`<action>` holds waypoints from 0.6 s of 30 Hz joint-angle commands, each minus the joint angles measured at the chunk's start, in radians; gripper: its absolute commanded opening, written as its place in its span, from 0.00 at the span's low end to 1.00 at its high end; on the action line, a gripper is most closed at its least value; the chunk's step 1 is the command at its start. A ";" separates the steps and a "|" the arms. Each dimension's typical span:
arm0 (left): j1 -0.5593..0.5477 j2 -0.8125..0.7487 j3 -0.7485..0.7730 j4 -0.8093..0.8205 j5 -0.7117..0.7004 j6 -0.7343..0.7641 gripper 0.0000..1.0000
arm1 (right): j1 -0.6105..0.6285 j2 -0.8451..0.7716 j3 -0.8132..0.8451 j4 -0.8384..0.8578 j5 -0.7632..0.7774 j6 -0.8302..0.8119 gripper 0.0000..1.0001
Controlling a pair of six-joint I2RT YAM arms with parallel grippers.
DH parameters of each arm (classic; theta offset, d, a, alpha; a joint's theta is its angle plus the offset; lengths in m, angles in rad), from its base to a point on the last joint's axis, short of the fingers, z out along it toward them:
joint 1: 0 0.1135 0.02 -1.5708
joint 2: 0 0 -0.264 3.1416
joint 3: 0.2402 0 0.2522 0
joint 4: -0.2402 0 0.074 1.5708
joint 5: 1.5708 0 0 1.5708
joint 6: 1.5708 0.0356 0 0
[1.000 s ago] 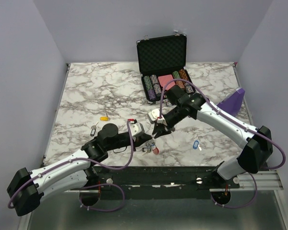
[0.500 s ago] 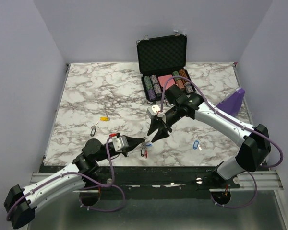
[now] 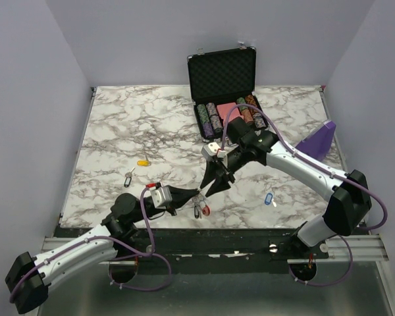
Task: Put the keys on the keyring
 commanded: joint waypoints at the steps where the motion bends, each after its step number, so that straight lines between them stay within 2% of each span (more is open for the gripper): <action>1: 0.006 0.006 -0.002 0.074 0.017 -0.025 0.00 | 0.009 0.010 -0.016 0.042 -0.037 0.031 0.43; 10: 0.011 0.022 0.035 0.006 0.016 -0.049 0.00 | 0.020 0.018 -0.024 0.079 -0.034 0.074 0.30; 18: 0.015 0.011 0.017 0.053 -0.012 -0.092 0.00 | 0.025 0.021 -0.032 0.105 -0.005 0.099 0.24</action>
